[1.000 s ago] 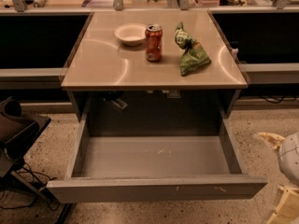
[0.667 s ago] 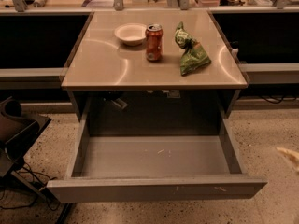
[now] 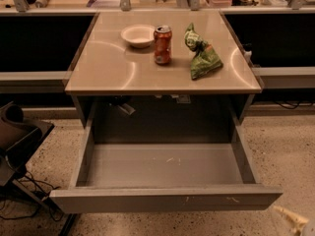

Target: Close top drawer

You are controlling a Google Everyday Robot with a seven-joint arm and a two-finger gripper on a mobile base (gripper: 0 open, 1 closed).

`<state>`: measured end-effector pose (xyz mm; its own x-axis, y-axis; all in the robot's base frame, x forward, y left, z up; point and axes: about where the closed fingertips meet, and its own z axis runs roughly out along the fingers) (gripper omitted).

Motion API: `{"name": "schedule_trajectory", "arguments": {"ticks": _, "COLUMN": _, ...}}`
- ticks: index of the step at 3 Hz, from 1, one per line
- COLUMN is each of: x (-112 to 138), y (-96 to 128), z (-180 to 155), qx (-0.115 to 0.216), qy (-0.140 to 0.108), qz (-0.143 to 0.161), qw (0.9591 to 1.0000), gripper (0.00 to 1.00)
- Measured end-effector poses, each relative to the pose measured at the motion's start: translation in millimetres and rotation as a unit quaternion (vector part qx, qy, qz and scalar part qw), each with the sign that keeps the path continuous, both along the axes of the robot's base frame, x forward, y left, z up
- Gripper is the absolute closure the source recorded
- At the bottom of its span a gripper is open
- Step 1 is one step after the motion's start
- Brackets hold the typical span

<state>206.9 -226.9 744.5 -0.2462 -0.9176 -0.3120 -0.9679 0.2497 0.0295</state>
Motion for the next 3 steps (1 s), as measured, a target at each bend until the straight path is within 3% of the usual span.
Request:
{"name": "schedule_trajectory", "arguments": {"ticks": 1, "x": 2.8, "y": 19.6, "z": -52.8, "qx": -0.006, "qy": 0.049, "qz": 0.041, "qw": 0.9979, "gripper": 0.0}}
{"name": "schedule_trajectory", "arguments": {"ticks": 2, "x": 34.8, "y": 15.6, "z": -76.5, "qx": -0.021, "qy": 0.063, "qz": 0.04, "qw": 0.997, "gripper": 0.0}}
{"name": "schedule_trajectory", "arguments": {"ticks": 3, "x": 83.0, "y": -12.4, "z": -76.3, "qx": -0.035, "qy": 0.068, "qz": 0.005, "qw": 0.9971, "gripper": 0.0}}
